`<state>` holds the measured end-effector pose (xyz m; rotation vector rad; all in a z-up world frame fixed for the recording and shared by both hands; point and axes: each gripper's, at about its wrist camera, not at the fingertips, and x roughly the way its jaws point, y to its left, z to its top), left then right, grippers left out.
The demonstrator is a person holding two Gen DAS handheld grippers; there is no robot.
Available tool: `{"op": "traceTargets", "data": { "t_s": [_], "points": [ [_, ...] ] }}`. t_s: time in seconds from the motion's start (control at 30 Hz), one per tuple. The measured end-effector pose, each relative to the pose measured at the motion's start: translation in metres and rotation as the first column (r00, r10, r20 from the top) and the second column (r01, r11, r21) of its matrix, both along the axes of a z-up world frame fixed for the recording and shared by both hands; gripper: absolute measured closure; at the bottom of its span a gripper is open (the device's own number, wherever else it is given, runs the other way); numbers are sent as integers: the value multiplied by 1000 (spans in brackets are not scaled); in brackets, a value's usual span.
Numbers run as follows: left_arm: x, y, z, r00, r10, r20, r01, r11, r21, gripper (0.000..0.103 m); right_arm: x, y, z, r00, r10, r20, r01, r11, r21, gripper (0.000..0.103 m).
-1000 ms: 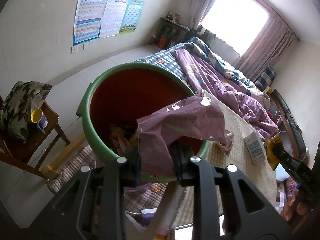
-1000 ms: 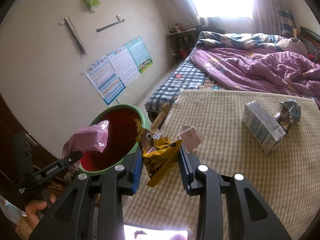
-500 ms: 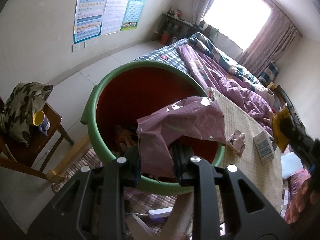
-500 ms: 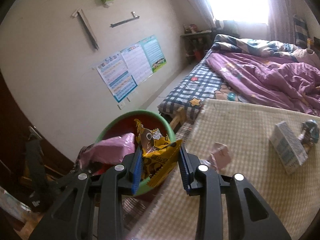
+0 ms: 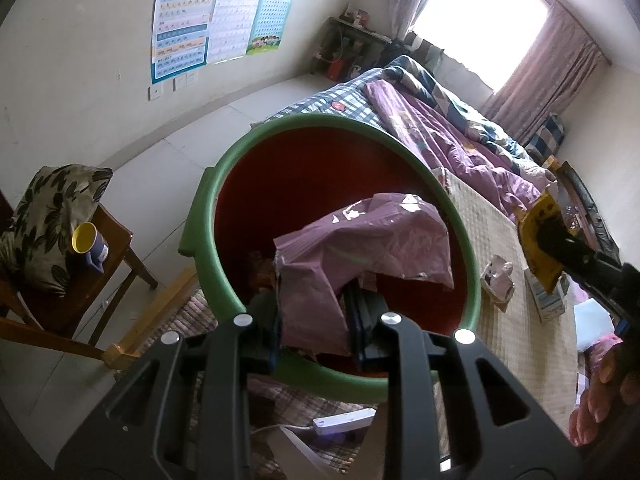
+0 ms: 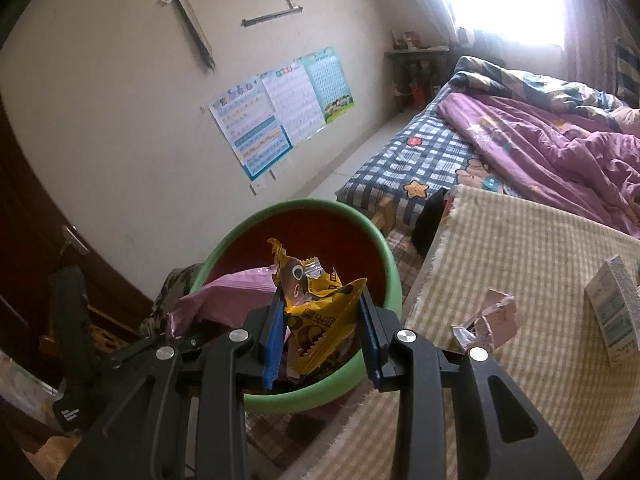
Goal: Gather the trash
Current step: 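Open both tools over the bucket to drop the pink bag and yellow wrapper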
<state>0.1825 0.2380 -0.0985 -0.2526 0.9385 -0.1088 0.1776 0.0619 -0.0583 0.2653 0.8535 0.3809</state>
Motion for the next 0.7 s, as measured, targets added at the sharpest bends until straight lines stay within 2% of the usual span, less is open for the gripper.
{"op": "traceTargets", "data": {
  "t_s": [0.63,0.7],
  "points": [
    [5,-3,-8,1000,-21,-13,21,1000,20,78,10,16,-18,999,22,-35,-21,999,24,69],
    [6,-4,-8,1000,-24,-14,24,999,25,73,10,16,-19,999,24,-36,-22,999,30,69]
  ]
}}
